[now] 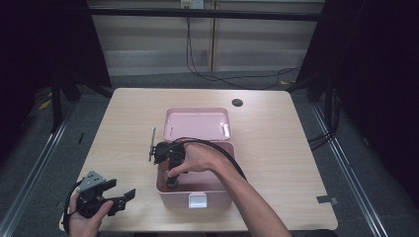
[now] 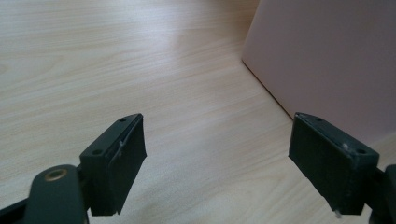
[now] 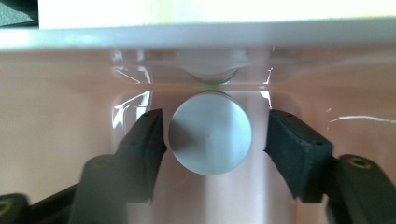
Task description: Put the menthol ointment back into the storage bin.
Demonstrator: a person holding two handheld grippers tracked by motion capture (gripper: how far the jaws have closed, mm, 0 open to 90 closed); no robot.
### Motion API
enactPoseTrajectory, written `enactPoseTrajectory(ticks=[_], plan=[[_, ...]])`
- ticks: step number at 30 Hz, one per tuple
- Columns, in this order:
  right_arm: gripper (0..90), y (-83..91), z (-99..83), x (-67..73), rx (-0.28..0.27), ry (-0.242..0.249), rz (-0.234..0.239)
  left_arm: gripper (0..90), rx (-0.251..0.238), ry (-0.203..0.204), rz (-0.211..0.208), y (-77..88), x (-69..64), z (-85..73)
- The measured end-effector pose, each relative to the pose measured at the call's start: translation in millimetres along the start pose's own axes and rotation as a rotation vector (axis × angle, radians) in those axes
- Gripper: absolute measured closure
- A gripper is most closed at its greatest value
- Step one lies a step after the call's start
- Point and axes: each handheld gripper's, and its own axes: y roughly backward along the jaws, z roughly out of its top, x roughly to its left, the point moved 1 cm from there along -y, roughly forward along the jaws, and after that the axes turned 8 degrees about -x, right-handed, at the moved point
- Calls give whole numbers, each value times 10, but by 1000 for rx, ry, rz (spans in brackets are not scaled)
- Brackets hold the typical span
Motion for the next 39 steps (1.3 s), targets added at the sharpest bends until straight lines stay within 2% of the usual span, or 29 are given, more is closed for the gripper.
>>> enactPoseTrajectory(ticks=[3, 17, 20, 22, 28, 34, 39], plan=[[316, 12, -1, -3, -3, -1, -4, 186, 1, 2, -1, 2, -1, -1], [260, 102, -19, 13, -21, -6, 12, 186, -1, 0, -1, 1, -1, -2], [257, 138, -27, 25, -23, -16, 4, 186, 0, 1, -3, -2, -3, -2], [252, 163, -46, 23, -48, -17, 7, 186, -1, 3, -2, -1, -3, -1], [266, 224, -67, 55, -55, -20, -2, 186, 3, 1, -5, -5, 0, -1], [267, 363, -117, 77, -90, -42, -21, 186, 6, -4, -5, -12, -3, 0], [277, 431, -149, 111, -101, -30, -24, 186, 6, 1, -4, -18, -8, -1]])
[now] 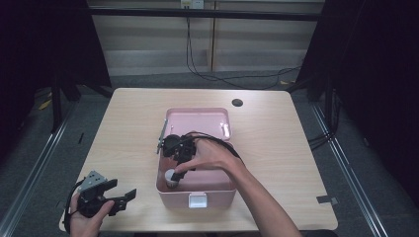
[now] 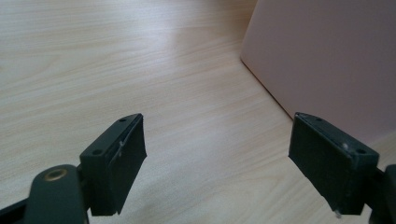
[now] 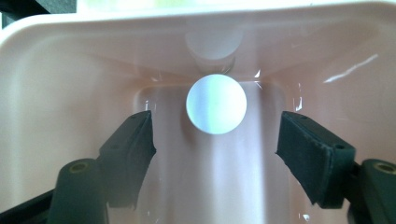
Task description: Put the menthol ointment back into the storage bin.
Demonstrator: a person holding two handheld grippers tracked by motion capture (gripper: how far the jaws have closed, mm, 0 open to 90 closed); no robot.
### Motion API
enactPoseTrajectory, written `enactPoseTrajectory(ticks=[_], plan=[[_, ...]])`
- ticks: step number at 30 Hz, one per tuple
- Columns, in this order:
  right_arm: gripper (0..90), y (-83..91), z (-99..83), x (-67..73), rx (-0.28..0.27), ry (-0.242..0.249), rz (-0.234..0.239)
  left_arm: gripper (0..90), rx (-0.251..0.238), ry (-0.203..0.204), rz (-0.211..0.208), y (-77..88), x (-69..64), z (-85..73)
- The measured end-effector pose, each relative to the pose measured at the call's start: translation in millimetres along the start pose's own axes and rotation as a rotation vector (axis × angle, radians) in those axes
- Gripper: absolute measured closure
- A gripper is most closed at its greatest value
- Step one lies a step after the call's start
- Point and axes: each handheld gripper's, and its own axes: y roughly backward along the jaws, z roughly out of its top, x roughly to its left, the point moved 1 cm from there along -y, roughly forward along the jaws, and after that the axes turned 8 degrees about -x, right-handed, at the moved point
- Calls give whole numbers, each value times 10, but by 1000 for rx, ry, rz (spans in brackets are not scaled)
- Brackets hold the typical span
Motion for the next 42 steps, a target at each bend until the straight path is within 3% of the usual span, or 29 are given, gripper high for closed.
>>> enactPoseTrajectory(ticks=[8, 11, 23, 26, 38, 42], plan=[[301, 163, -117, 29, -71, -27, -15, 186, 1, -1, 4, 3, 4, 0], [301, 181, -154, 38, -73, -35, -19, 186, 4, 0, 4, -1, 4, -2], [336, 402, -396, 129, -157, -86, -83, 194, 9, 5, 15, 0, 8, -7], [336, 517, -536, 168, -190, -110, -124, 194, 16, 2, 16, -9, 15, -7], [328, 788, -858, 260, -327, -134, -168, 194, 19, 4, 15, -13, 11, -9], [328, 918, -1017, 310, -380, -169, -202, 194, 19, 6, 16, -13, 13, -9]])
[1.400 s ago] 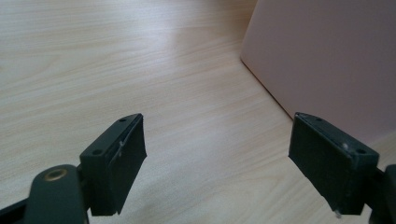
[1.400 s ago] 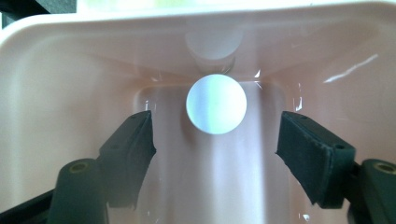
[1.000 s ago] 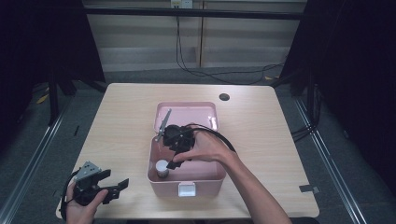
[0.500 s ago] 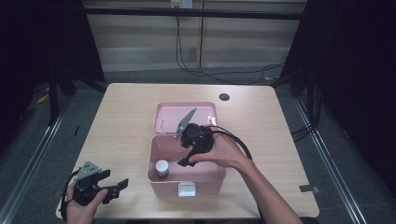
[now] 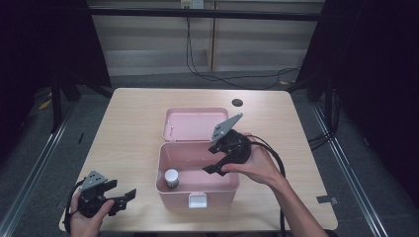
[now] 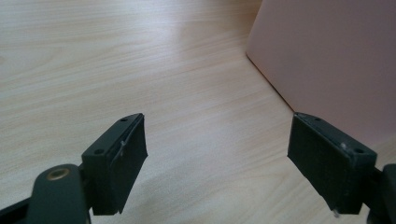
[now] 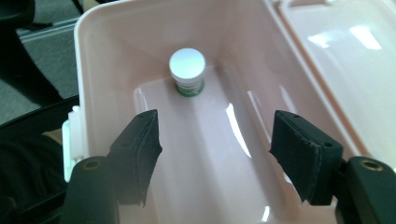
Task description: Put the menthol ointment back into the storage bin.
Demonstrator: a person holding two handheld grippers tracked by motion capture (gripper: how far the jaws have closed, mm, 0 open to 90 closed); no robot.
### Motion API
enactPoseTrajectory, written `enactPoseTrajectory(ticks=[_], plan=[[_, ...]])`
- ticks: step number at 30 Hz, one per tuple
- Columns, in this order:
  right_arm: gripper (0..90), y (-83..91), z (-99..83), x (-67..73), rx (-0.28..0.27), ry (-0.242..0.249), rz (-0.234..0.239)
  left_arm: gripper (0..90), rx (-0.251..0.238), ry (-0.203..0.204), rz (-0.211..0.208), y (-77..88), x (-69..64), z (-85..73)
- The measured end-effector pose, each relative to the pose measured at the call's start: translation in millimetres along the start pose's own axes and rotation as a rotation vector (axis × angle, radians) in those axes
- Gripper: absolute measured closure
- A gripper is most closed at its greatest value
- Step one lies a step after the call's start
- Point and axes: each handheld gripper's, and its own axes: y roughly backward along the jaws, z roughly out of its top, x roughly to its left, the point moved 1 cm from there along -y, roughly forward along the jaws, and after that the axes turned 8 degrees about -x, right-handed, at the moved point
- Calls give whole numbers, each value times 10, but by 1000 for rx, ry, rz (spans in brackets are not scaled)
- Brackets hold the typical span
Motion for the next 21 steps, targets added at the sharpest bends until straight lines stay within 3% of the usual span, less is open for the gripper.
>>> enactPoseTrajectory(ticks=[3, 4, 5, 7, 11, 12, 14, 17, 21], plan=[[328, 68, -38, -12, -22, -18, -7, 194, 1, 0, -1, 2, 1, -1], [324, 131, -73, -13, -39, -39, -34, 194, 2, 2, -2, 2, 4, 1], [324, 154, -93, -4, -53, -59, -22, 194, -3, 8, -2, 2, 6, 2], [324, 196, -132, 13, -60, -52, -59, 194, -2, 9, -3, 2, 7, 1], [324, 283, -220, 27, -87, -72, -75, 204, -13, 16, 2, 16, 3, 3], [324, 314, -253, 31, -101, -78, -93, 204, -24, 51, 1, 12, -1, 5], [331, 450, -372, 43, -146, -116, -135, 208, -23, 67, 3, 9, 7, 4], [342, 505, -448, 78, -162, -93, -177, 207, -28, 68, -1, 9, 7, 3], [344, 651, -684, 110, -189, -137, -245, 207, -37, 57, -1, 28, -15, 5]])
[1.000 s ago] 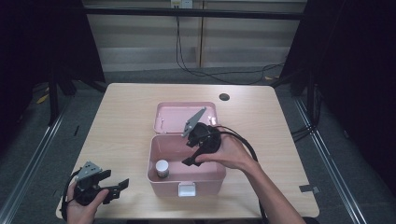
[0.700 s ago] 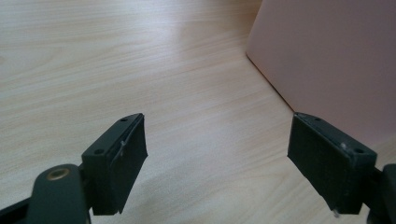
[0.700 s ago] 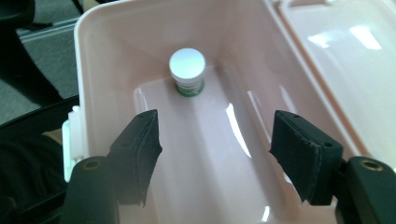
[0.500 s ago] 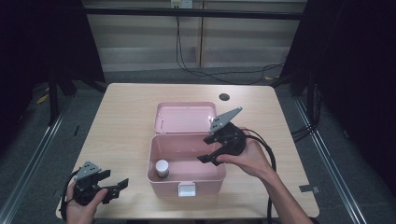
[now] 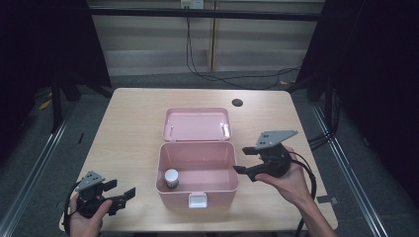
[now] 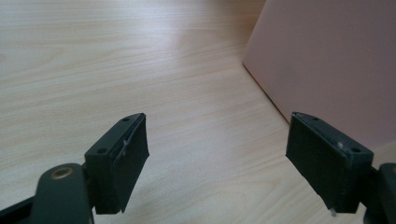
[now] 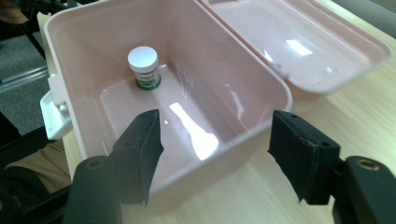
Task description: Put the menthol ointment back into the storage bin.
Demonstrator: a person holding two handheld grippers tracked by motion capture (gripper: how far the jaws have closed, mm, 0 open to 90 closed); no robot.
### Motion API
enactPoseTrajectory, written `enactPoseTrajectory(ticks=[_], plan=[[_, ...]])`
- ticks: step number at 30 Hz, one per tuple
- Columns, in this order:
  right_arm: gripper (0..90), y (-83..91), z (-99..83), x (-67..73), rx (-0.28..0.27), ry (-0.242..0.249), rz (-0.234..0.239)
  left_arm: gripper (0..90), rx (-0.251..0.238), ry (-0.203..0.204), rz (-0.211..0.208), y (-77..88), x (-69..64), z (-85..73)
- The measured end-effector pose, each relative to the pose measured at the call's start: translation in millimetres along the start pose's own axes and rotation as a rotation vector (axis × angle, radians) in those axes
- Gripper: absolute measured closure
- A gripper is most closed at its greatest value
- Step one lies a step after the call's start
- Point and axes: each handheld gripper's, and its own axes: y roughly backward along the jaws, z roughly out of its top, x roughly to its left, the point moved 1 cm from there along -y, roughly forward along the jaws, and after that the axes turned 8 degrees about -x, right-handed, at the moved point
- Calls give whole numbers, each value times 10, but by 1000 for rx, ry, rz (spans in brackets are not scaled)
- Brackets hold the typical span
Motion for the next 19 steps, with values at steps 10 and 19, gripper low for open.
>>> enactPoseTrajectory(ticks=[10, 19], plan=[[292, 279, -446, -54, -81, -113, -135, 204, 14, -33, -11, 39, -84, -20], [225, 298, -860, -102, -71, -207, -175, 199, -3, -21, -5, 65, -51, -9]])
